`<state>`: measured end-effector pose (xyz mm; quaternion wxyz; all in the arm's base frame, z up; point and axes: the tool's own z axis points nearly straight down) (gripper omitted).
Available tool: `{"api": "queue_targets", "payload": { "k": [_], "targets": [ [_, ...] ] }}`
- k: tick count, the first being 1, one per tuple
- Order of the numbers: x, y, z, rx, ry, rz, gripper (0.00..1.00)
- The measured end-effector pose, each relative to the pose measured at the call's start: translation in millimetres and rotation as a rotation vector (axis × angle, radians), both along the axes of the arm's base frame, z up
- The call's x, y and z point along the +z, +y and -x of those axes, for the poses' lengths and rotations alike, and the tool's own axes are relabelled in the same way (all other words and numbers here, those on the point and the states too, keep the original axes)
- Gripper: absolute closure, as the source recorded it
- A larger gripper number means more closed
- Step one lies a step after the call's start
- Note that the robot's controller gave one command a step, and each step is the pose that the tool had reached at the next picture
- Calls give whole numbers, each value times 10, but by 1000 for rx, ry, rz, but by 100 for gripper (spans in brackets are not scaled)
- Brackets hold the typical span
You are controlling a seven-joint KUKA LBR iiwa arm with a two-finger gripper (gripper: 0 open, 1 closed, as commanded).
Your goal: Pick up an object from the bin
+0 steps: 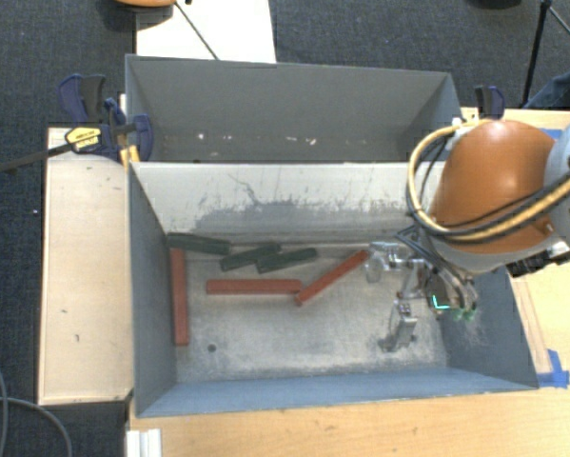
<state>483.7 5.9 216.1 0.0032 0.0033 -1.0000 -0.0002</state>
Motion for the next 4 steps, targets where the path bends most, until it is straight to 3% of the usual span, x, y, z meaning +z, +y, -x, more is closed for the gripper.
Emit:
{"api": "queue_targets", "payload": {
  "k": [1, 2, 3, 4],
  "targets": [
    [39, 0, -17, 0, -8, 0, 0],
    [-119, -1, -263, 63, -16, 0, 0],
    [-714, 1, -782, 135, -20, 1, 0],
    [-1091, 114, -870, 46, -9, 0, 0]
  ]
}}
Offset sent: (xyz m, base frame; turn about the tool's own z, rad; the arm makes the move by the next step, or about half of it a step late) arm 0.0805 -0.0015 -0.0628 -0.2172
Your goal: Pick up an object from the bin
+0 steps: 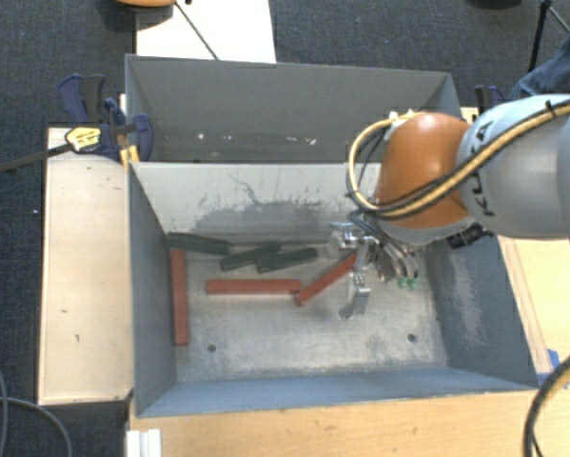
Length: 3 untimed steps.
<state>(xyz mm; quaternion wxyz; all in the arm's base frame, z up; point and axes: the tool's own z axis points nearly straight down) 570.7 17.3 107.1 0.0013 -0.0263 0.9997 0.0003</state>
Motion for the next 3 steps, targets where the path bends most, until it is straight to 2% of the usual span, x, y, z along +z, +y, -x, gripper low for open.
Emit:
{"api": "queue_targets", "payload": {
  "k": [1, 2, 3],
  "targets": [
    [-192, 82, -13, 213, 1, 1, 0],
    [-359, 207, -87, 315, -2, 0, 100],
    [-359, 207, -87, 315, -2, 0, 100]
  ]
}}
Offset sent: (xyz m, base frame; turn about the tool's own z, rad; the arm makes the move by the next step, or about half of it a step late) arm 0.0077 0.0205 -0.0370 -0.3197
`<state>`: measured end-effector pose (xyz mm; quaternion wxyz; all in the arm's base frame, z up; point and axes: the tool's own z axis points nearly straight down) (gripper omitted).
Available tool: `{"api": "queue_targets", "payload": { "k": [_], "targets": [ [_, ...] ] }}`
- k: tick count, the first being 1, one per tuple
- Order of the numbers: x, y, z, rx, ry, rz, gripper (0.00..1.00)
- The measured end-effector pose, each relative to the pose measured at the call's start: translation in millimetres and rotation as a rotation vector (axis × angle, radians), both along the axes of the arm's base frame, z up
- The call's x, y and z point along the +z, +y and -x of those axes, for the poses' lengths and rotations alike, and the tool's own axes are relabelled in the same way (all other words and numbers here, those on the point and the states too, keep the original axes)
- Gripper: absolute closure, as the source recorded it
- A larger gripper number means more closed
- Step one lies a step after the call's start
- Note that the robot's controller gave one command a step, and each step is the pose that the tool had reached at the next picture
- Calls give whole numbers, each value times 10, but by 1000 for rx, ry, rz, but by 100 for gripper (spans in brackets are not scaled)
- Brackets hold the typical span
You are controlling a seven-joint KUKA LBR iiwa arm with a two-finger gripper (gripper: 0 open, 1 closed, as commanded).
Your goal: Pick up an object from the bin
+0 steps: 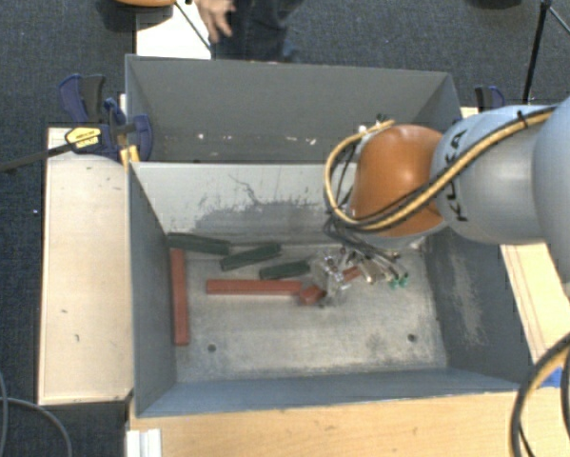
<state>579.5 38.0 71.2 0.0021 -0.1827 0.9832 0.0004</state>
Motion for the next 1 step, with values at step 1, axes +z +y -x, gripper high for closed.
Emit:
{"api": "queue_targets", "payload": {
  "k": [1],
  "targets": [
    [1512, -17, 134, -15, -3, 1, 100]
  ]
}}
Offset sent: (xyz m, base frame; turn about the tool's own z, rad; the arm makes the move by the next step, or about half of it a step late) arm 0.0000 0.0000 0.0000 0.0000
